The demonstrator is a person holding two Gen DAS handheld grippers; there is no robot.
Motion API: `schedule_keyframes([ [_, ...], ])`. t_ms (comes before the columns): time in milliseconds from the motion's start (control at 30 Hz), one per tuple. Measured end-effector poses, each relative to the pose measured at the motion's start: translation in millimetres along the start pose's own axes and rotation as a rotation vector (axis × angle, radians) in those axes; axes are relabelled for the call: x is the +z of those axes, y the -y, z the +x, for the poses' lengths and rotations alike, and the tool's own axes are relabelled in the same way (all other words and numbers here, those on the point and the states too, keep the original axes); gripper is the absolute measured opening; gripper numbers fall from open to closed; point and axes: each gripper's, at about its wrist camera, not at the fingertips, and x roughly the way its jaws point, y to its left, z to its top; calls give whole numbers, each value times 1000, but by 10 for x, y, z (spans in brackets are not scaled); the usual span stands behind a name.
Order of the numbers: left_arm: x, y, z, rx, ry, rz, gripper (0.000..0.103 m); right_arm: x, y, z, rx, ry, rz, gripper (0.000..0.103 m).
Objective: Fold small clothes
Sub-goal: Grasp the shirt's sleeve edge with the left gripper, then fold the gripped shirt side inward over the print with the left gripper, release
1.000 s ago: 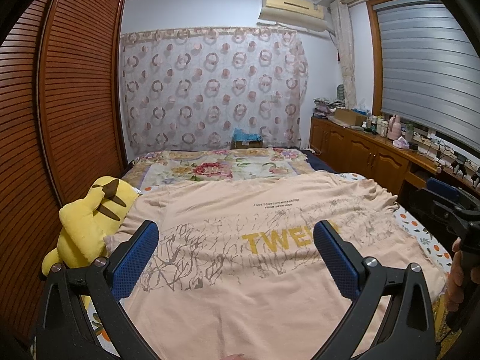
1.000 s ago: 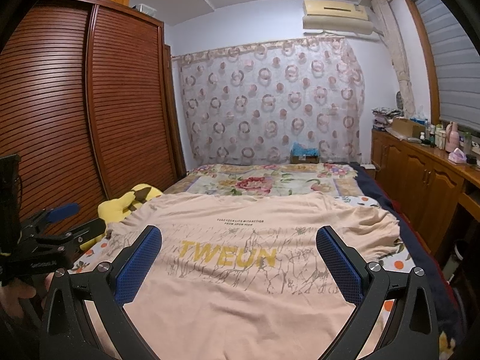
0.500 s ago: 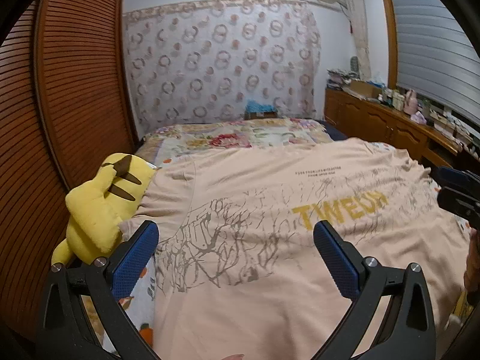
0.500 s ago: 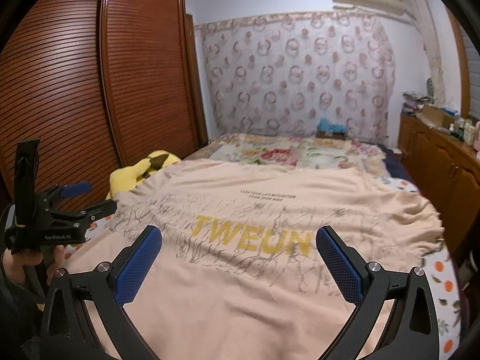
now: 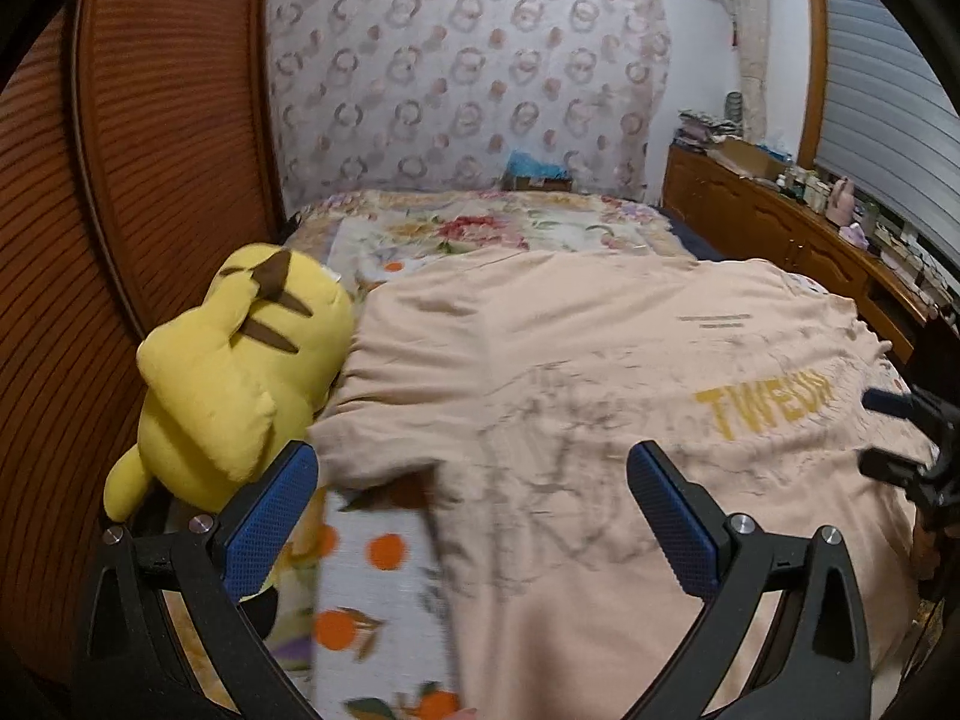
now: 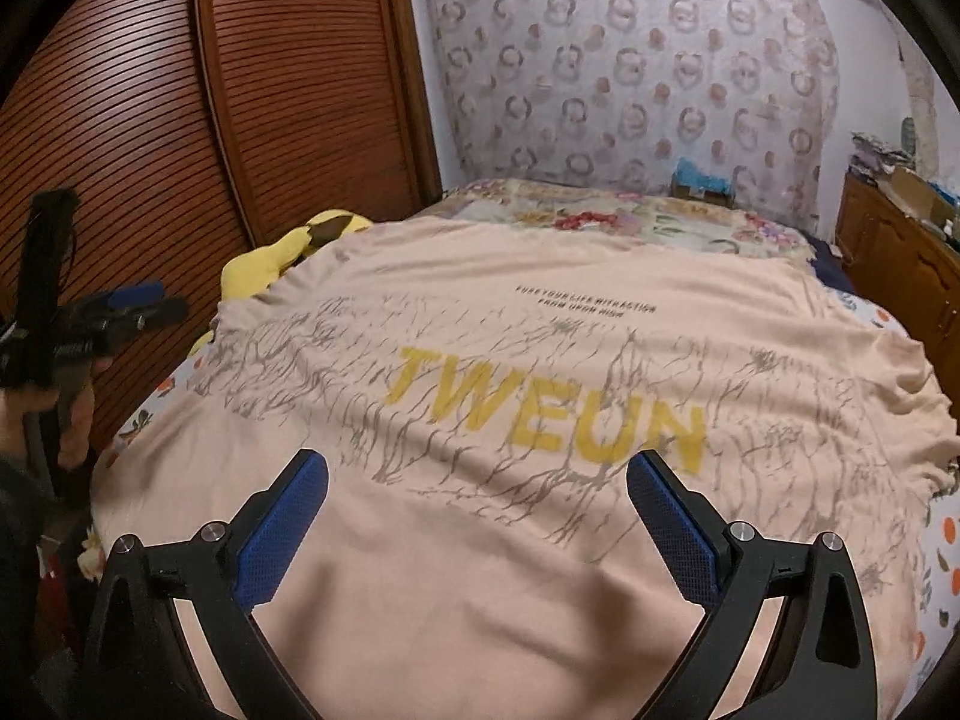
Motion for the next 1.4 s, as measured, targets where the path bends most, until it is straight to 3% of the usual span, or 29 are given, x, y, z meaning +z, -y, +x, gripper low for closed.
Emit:
schedule_keyframes([
  [100, 60, -158, 97, 18, -26, -4, 103, 39, -7, -2, 9, -11, -2, 100],
  [400, 147, -509, 584, -2, -163, -47, 65, -172, -102, -84, 38, -20, 3, 100],
  [567, 137, -637, 869, -44, -259, -89, 53, -193, -214, -41, 24, -18, -15, 100],
  [667, 114, -673, 948, -46, -292, -97, 37, -182, -251, 22, 19, -13, -20, 100],
  [800, 120, -645, 890, 9, -268, -47, 11, -176, -278, 53, 18, -8, -22, 100],
  [833, 124, -625, 876, 6, -264, -25, 9, -177, -283, 57, 19, -7, -22, 100],
  [1033, 259, -481, 695, -8, -201, 29, 6, -184, -253, 63, 40, -6, -2, 100],
  [1267, 743, 128, 324, -126, -85, 106, 6, -186, -197, 77, 53, -9, 21, 100],
  [1400, 810, 548, 161, -214, -63, 160, 9, -194, -194, 90, 56, -9, 20, 100],
])
